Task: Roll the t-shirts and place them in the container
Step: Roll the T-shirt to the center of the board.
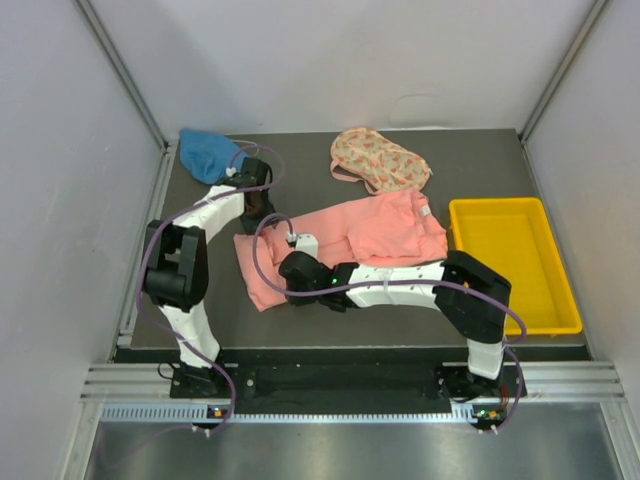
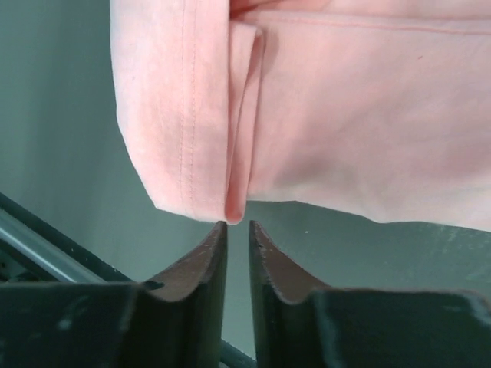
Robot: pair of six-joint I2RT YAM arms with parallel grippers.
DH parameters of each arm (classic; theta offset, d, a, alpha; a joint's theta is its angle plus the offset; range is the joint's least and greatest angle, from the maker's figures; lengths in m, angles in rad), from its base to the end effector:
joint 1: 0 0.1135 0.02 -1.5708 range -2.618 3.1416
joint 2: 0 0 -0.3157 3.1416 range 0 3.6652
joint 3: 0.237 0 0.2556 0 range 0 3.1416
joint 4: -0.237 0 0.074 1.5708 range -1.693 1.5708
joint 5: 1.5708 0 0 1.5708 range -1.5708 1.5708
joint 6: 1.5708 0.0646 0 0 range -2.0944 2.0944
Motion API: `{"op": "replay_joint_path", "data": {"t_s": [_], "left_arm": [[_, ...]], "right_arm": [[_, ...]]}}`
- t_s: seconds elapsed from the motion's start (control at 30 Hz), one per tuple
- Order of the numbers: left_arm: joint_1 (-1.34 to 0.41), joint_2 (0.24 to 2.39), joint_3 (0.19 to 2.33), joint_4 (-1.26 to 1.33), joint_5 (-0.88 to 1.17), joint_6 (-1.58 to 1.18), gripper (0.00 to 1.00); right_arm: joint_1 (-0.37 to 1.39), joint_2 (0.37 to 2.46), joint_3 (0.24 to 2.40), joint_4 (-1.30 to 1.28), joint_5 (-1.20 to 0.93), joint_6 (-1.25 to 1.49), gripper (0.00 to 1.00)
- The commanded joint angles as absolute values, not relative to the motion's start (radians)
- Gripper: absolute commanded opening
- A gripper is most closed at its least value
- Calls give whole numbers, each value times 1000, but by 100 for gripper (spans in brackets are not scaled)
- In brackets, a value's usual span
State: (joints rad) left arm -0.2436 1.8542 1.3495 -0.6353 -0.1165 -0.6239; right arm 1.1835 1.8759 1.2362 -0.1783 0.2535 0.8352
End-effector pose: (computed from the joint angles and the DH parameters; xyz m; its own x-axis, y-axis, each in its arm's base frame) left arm 0.4021 -0.0922 0.2235 -0.8281 -0.3921 -0.4006 -0.3589 0.9198 -0.1582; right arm 0.1824 0.4044 0.2148 -0.8015 -0.0646 -0.5945 -0.3536 0.8529 0.3841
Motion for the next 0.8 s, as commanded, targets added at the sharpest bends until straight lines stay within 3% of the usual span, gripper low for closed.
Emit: {"op": "replay_joint_path", "data": {"t_s": [0.0,0.2,0.43,0.77], "left_arm": [[-212,1758,1391,-626,-115,-623,52],[-40,1620,1275,-612,-61,-638,49],[95,1615,1218,-581,40,-629,41],[100,1657,1218,-563,69,-626,39]], "right_arm": [[1178,1781,1249,-193,325,795,24],[1282,1808,1339,-196,333,709,36],[1345,2038,1593,-326,344,646,24],[1348,2229,1799,-457,440,546,26]]}}
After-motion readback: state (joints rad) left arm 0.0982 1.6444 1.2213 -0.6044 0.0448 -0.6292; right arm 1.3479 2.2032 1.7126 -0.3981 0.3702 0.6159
